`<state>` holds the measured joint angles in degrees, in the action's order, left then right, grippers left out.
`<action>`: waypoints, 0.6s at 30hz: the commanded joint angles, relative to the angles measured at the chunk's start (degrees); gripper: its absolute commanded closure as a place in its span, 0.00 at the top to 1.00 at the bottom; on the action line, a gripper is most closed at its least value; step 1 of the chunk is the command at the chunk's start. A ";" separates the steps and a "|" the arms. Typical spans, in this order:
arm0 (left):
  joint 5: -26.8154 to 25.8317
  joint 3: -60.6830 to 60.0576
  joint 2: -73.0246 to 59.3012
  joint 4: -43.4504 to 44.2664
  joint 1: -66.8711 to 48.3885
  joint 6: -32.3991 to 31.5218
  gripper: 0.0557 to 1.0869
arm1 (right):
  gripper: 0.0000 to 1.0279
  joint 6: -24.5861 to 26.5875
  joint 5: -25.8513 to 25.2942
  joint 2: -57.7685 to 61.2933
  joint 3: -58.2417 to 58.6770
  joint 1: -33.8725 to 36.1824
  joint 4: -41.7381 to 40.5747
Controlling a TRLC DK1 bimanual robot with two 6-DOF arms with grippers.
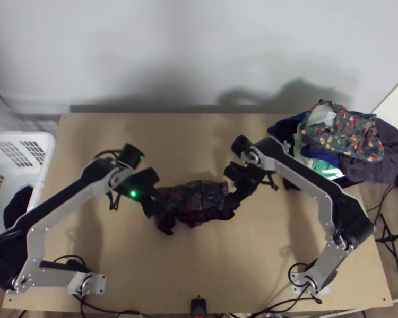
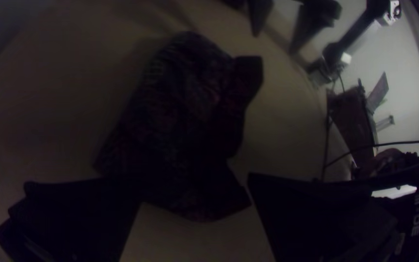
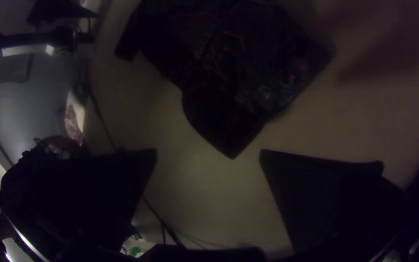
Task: Fold the t-shirt
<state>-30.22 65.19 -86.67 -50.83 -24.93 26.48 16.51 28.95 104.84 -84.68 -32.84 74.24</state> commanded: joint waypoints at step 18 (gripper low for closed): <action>3.06 10.66 -9.83 -2.96 1.90 -6.35 0.96 | 0.93 2.47 1.72 16.63 -13.23 6.21 -5.77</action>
<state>-27.14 74.30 -96.97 -51.68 -20.91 21.41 17.54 29.56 117.54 -96.40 -27.40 71.57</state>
